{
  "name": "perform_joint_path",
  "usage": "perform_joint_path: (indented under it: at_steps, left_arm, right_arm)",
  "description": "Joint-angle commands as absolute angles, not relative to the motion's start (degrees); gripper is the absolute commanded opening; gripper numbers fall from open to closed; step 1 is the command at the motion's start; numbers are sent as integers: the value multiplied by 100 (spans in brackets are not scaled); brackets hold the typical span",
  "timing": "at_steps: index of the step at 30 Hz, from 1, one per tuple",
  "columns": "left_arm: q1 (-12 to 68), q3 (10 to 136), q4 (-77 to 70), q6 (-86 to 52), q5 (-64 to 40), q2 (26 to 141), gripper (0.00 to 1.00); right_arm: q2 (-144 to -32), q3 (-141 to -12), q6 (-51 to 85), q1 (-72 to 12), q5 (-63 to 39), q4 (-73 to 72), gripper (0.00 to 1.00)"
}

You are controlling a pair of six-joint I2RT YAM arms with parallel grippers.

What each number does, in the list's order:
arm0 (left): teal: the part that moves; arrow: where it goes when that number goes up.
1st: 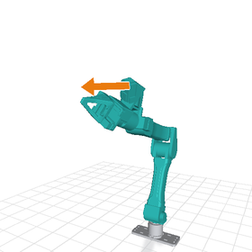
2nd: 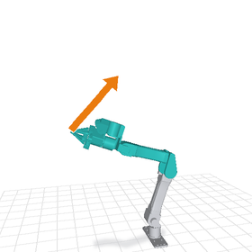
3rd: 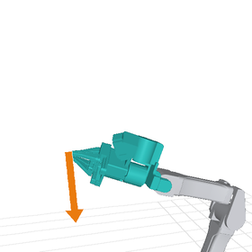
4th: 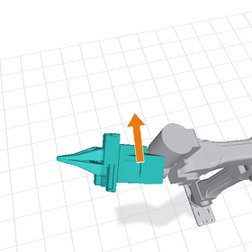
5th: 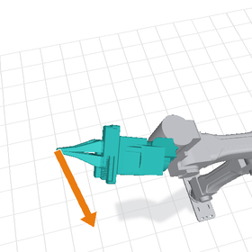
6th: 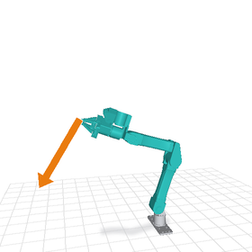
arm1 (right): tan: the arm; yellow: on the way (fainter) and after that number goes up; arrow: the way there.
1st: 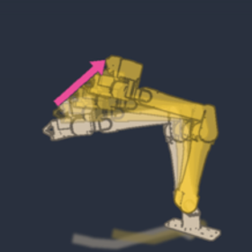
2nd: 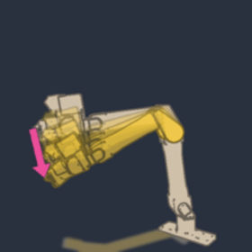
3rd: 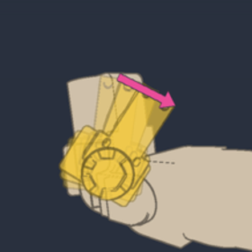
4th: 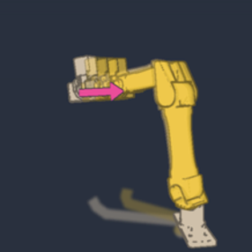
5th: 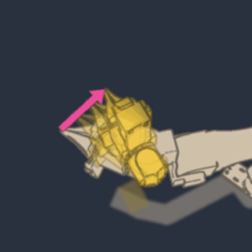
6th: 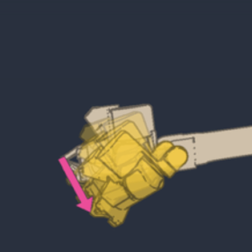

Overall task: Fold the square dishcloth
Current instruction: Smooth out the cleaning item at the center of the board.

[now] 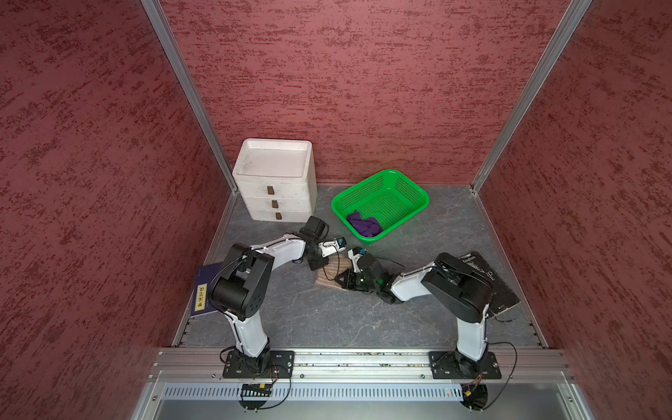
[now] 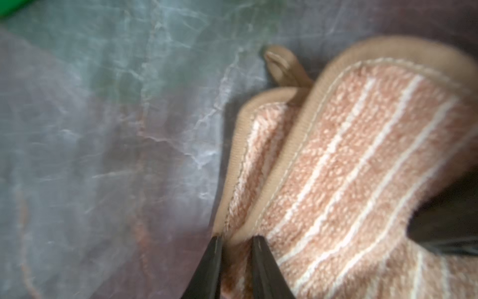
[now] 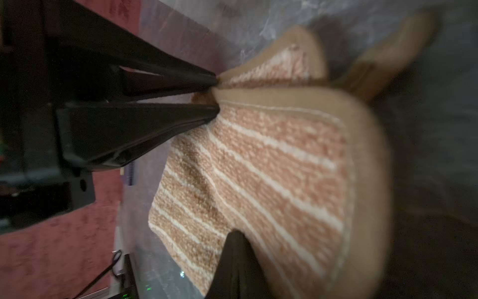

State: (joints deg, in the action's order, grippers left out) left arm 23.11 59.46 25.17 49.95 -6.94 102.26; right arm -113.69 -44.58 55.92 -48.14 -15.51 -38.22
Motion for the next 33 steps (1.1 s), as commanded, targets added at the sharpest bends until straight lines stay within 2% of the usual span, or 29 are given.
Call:
perform_joint_path:
  at_steps: [1, 5, 8, 12, 15, 23, 27, 31, 33]
  left_arm:
    - [2250, 5833, 2552, 5114, -505, 10443, 23]
    - [2206, 5803, 2497, 5096, -463, 10342, 25]
    - [2058, 5918, 2565, 4991, -551, 10005, 35]
    - [1789, 6040, 2880, 4821, -936, 9216, 56]
    - [1616, 5948, 3049, 4800, -1180, 8709, 62]
    - [627, 5884, 3244, 4622, -1739, 8225, 65]
    - [433, 5668, 3216, 4771, -1828, 8069, 65]
    - [495, 5652, 3263, 4728, -1841, 7991, 65]
    - [591, 5684, 3291, 4659, -1842, 7945, 65]
  right_arm:
    - [-11816, -4224, 5925, -4746, -1632, -4296, 0]
    - [-11556, -3916, 5947, -4754, -1757, -4609, 0]
    - [-10990, -3935, 5794, -4803, -1846, -4273, 0]
    - [-10487, -4259, 5623, -4952, -1885, -3689, 0]
    - [-10561, -4615, 5573, -5087, -1920, -3426, 0]
    - [-11817, -5658, 5694, -5328, -2293, -3376, 0]
    - [-12306, -5940, 5717, -5381, -2352, -3115, 0]
    - [-11922, -6132, 5446, -5431, -2214, -2353, 1]
    - [-11307, -6153, 5162, -5408, -2040, -1927, 9]
